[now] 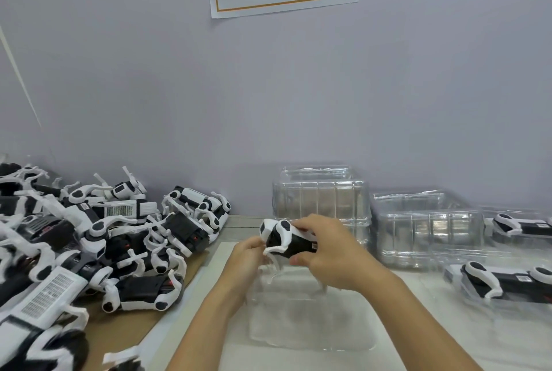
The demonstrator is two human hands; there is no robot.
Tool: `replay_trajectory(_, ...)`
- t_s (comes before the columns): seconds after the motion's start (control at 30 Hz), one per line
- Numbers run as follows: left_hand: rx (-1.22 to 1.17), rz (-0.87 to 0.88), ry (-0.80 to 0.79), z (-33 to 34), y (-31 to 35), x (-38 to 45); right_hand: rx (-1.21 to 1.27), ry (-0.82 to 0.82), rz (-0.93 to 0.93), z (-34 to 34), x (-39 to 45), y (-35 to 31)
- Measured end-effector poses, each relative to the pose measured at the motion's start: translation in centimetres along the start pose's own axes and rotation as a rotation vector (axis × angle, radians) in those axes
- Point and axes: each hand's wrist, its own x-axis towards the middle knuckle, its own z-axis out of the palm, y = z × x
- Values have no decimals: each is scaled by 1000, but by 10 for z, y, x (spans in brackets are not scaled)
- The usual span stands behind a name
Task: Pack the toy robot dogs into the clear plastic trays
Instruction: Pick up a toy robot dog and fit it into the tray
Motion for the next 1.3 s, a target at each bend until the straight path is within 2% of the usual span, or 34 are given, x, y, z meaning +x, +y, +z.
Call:
replay_trajectory(0.2, -36, -1, 13, 0, 0, 0, -136, -132, 115, -2, -3, 7)
replay_trajectory(0.33, -22, 6, 10, 0, 1, -2, -262, -69, 88, 9, -4, 4)
replay_trajectory(0.47, -47, 14, -40, 1, 4, -5, -224, -48, 103, 10, -5, 7)
replay_trajectory(0.6, -130, -54, -93, 2, 4, -6, -203, -32, 113, 9, -4, 10)
replay_trajectory(0.83, -253, -116, -42, 4, 6, -11, -44, -6, 131, 19, -2, 18)
replay_trajectory(1.2, -348, -120, -55, 4, 8, -13, -103, -7, 11, 23, 0, 26)
replay_trajectory(1.3, -346, -117, -56, 4, 7, -13, -86, -4, 27, 23, 0, 26)
